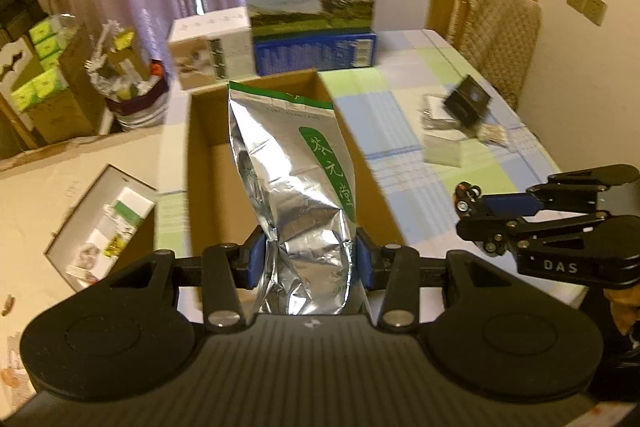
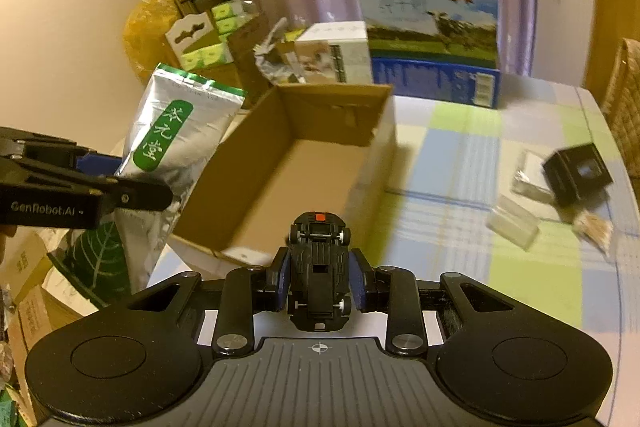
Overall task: Organize objects
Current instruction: 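Carry the silver pouch and toy car over the cardboard box, then open the left tool to drop the pouch while the right tool releases the car into the box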
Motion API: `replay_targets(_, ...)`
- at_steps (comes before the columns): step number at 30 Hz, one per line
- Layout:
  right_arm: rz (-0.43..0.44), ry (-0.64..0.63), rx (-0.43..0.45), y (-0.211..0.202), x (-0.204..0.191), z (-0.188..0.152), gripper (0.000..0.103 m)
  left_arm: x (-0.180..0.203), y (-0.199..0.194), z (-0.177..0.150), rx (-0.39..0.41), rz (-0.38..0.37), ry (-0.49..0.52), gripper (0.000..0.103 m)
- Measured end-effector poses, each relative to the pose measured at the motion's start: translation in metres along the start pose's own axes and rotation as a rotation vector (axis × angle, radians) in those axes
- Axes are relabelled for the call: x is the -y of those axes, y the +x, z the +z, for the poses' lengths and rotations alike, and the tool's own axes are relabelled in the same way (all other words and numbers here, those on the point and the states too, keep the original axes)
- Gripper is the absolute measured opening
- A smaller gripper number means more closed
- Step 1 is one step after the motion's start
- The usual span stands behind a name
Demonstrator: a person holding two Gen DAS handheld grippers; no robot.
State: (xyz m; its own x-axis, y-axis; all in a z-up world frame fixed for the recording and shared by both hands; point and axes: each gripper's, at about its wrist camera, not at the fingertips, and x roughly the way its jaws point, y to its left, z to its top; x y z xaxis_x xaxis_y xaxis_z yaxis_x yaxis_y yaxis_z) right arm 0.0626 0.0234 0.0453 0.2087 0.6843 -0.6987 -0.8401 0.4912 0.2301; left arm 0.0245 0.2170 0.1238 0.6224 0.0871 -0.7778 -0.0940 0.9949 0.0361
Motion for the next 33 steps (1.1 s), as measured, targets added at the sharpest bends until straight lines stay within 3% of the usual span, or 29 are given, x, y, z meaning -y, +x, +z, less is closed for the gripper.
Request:
replay_targets(9, 0.023, -0.008, -0.003, 0.036, -0.014, 0.03, 0.027, -0.033, 0.015, 0.019, -0.011, 0.038, 0.008, 0.039)
replay_targets(26, 0.019, 0.057, -0.059, 0.106, 0.005, 0.048, 0.027, -0.065, 0.096, 0.036, -0.083, 0.021, -0.031, 0.039)
replay_targets(28, 0.019, 0.063, -0.065, 0.111, 0.006, 0.048, 0.027, -0.067, 0.105, 0.037, -0.089, 0.023, -0.036, 0.041)
replay_targets(30, 0.021, 0.068, -0.071, 0.115, 0.008, 0.048, 0.027, -0.07, 0.111, 0.036, -0.087, 0.03, -0.049, 0.05)
replay_targets(33, 0.021, 0.07, -0.079, 0.12, 0.009, 0.048, 0.027, -0.073, 0.115, 0.033, -0.074, 0.045, -0.058, 0.052)
